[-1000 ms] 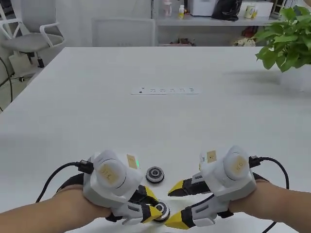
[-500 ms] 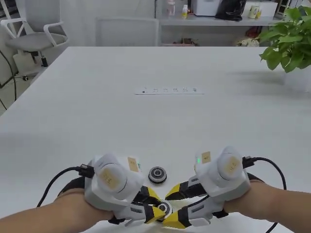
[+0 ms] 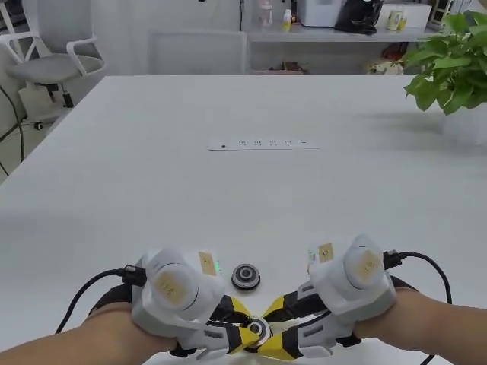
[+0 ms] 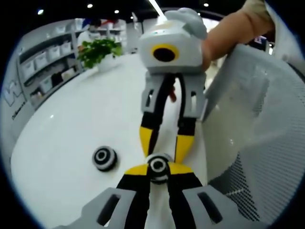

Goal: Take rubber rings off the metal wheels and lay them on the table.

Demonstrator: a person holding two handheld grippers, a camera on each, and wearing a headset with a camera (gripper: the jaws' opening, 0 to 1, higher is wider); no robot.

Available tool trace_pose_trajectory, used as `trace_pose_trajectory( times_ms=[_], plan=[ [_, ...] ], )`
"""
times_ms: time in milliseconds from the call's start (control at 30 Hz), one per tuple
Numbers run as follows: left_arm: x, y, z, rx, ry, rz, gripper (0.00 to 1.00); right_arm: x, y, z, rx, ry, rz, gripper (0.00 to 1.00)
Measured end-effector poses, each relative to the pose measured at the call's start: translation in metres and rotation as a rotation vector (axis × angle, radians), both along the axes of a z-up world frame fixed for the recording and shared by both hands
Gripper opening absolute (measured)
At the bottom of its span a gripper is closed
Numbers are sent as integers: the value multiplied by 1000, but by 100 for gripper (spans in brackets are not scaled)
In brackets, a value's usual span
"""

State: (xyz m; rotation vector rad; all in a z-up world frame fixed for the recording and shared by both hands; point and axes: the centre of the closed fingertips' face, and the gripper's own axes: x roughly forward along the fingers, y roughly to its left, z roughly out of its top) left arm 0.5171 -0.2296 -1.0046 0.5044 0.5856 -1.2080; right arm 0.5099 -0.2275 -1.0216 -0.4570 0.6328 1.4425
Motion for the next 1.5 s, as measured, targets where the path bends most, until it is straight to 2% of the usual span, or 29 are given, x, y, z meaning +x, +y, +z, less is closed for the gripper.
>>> trace_pose_trajectory(
  times_ms=[233, 433, 600, 733, 900, 1033, 1200, 1367, 1467, 1500],
  plan=[
    [0, 0, 0, -3, -1, 3, 13, -1, -5, 1, -5, -9, 0, 17],
    [0, 0, 0, -2, -3, 3, 13, 0, -10, 0, -23, -24, 6, 8],
    [0, 0, 0, -1, -5, 3, 13, 0, -10, 0, -28, -26, 6, 7],
    [0, 0, 0, -1, -7, 1, 13, 2, -12, -1, -35, -7, -15, 0],
    [0, 0, 0, 1, -7, 2, 13, 3, -12, -1, -38, 13, -39, 0],
    [0, 0, 0, 1, -8, 5, 13, 6, -14, 0, -14, 84, -100, 0],
    [0, 1, 0, 7, -14, 9, 13, 9, -15, 3, 4, 116, -140, 0],
    [1, 0, 0, 10, -14, 19, 13, 12, -16, 5, 36, 173, -193, 0],
    [1, -1, 0, 14, -17, 24, 13, 15, -14, 11, 76, 210, -230, 0],
    [1, -1, 0, 14, -17, 25, 13, 15, -15, 10, 70, 206, -229, 0]
  ],
)
